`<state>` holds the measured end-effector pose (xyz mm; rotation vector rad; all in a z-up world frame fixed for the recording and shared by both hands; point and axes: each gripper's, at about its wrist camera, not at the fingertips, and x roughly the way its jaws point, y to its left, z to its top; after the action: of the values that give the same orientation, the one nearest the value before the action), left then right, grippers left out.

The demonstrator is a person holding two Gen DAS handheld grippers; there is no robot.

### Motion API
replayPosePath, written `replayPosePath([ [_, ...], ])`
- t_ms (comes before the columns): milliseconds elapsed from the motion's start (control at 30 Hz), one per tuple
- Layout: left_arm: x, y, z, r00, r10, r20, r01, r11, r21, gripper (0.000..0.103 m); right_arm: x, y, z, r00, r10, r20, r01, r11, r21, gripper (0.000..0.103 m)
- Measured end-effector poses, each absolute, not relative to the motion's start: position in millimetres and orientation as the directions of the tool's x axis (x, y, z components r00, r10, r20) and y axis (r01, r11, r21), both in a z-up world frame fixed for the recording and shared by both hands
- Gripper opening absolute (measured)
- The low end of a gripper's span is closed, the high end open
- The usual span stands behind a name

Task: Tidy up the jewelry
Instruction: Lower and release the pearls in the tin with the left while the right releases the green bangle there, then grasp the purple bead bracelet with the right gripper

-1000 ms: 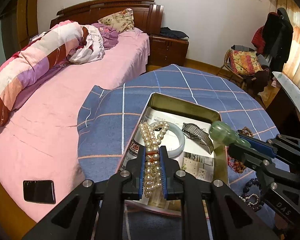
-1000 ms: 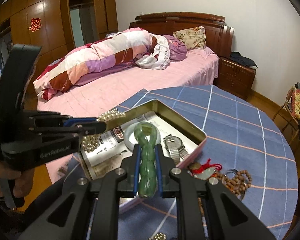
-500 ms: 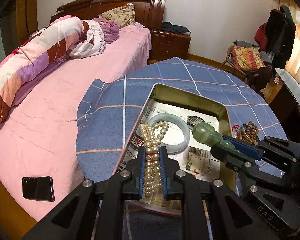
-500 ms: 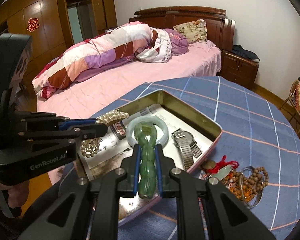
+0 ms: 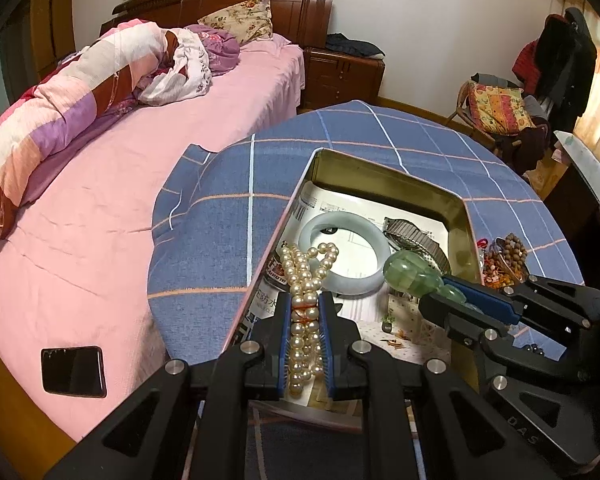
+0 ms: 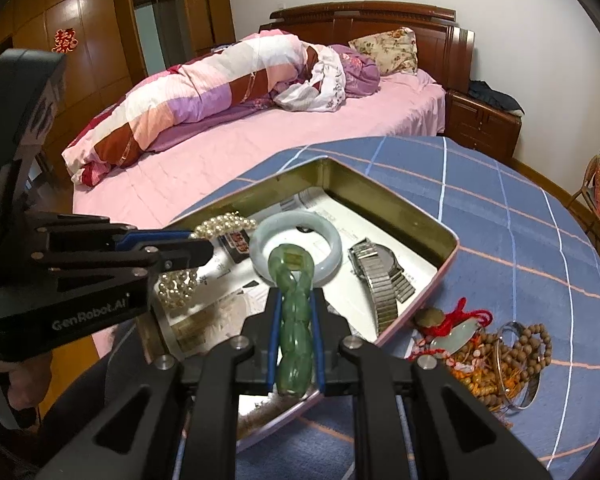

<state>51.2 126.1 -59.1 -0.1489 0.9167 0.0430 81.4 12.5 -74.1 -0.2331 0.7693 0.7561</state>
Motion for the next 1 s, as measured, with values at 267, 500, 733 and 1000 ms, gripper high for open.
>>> replayPosePath([
  [267,51.0,125.3,-56.7,0.611,-0.047,-0.790,-0.091,0.988,-0.129,0.022,81.1,14.0,-76.3,0.475,0.525,-0.707,-0.691,0.720,0.071,0.035],
  [500,42.8,122.3,-43.1,0.653,-0.052,-0.756,-0.086,0.986,-0.142,0.061,78.3,-8.0,-61.7,0.498,0.546,-0.674,-0.672,0.734,0.097,0.060],
  [733,39.3,113.1,-40.7,0.660,-0.013,-0.751,-0.098,0.990,-0.103,0.061,78.0,-58.3,-50.3,0.549,0.509,-0.663,-0.620,0.780,0.085,0.064],
  [1000,21.5,77.5,-41.2,0.681,0.006,-0.732,-0.019,1.000,-0.009,0.061,65.9,-123.2,-66.7,0.570,0.413,-0.711,-0.543,0.838,0.051,0.065],
])
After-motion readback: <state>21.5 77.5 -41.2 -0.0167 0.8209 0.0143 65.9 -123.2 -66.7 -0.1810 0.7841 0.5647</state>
